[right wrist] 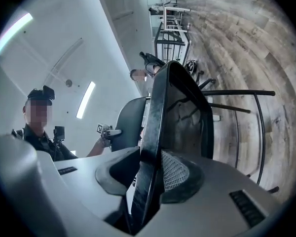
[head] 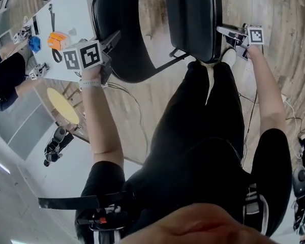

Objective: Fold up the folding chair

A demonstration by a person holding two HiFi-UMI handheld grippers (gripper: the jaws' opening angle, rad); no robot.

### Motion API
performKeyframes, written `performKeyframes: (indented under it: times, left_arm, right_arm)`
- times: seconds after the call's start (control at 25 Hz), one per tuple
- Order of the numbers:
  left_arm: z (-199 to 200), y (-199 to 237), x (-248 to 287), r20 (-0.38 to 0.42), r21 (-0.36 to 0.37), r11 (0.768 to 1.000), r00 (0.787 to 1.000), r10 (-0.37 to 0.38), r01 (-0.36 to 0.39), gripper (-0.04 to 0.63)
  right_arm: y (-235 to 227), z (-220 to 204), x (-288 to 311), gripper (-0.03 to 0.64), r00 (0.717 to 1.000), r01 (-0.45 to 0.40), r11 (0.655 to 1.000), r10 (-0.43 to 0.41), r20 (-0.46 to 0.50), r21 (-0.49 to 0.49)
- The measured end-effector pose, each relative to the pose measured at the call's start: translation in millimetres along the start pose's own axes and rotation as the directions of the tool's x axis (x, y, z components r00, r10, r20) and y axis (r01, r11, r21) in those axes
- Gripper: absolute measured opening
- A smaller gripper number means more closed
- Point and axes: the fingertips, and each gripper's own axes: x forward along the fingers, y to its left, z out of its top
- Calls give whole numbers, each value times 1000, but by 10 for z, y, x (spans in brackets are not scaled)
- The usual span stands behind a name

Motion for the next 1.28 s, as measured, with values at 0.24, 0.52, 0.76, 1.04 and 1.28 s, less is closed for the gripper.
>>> performKeyframes:
  times: [0.24, 0.52, 0.76, 1.04, 1.28]
  left_arm:
    - [-15, 489, -238, -1, -22, 1000, 1000, 3, -3, 51]
    - [-15, 608, -457, 8, -6, 1000, 1000, 29, -29, 51]
    - [-19, 751, -582, 15, -6, 999, 999, 40, -40, 51]
    - [-49, 930, -732, 5, 2, 998, 998, 59, -59, 51]
    - [-63, 1061, -769, 7, -3, 997, 997, 75, -75, 51]
  right_arm:
    - [299, -7, 898, 92, 997, -66, 998, 66, -48, 2]
    - [576, -56, 1613, 67, 993, -100, 995, 100, -64, 3]
    - [710, -108, 2262, 51, 994, -90, 996, 90, -66, 8]
    - [664, -187, 2905, 40, 998, -21, 1000, 20, -66, -12]
    - [558, -239, 3316, 34, 997, 52, 999, -52, -56, -11]
